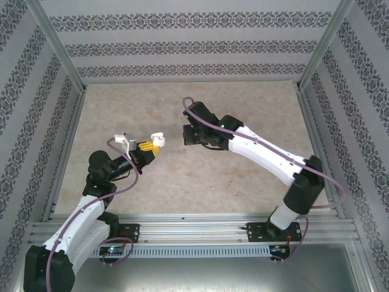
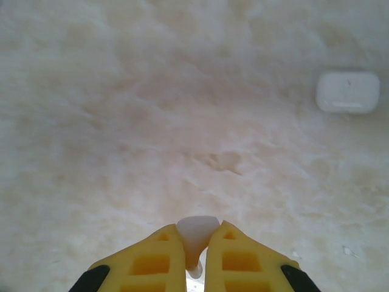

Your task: Insert the wireless bluetooth earbuds into the charging case

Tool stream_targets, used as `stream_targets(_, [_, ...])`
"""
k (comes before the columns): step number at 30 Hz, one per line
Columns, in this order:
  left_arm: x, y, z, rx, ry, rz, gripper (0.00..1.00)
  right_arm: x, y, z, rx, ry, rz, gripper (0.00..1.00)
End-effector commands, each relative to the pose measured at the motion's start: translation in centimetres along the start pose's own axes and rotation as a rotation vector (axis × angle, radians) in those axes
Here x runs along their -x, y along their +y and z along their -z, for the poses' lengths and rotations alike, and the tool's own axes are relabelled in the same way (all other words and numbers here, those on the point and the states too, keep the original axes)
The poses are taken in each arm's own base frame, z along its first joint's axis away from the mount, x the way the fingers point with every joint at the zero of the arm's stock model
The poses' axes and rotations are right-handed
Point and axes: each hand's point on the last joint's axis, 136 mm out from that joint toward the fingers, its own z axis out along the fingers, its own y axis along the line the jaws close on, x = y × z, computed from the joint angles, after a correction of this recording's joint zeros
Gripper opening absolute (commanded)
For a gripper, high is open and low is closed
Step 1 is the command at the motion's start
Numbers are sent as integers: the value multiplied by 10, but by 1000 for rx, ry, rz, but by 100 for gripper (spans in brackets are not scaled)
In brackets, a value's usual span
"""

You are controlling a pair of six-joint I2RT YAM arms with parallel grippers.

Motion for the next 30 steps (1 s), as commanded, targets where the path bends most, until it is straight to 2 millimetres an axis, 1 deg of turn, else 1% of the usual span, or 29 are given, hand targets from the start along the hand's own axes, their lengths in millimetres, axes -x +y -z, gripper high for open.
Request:
stream_targets(1, [36, -18, -4, -86, -87, -108, 2, 6, 11, 17, 14, -105, -13, 6])
stream_targets(4, [36, -20, -6, -99, -80, -109, 2, 13, 30, 39, 96, -170, -29, 6])
stream_targets(7, [38, -23, -7, -113, -84, -113, 2, 21, 49, 57, 174, -216, -30, 6])
stream_targets(9, [38, -25, -8, -120, -87, -114, 2, 26, 57, 66, 202, -231, -29, 6])
stream_targets(13, [37, -28, -10, -133, -89, -117, 2, 33, 70, 76, 249, -240, -30, 6])
stream_targets(17, [37, -29, -12, -137, -91, -113, 1, 38, 79, 80, 287, -247, -32, 6])
stream_targets(22, [35, -29, -14, -143, -85, -98, 1, 41, 91, 81, 325, -238, -20, 6])
stream_targets(30, [36, -24, -18, -131, -83, -94, 1, 30, 92, 66, 327, -196, -23, 6])
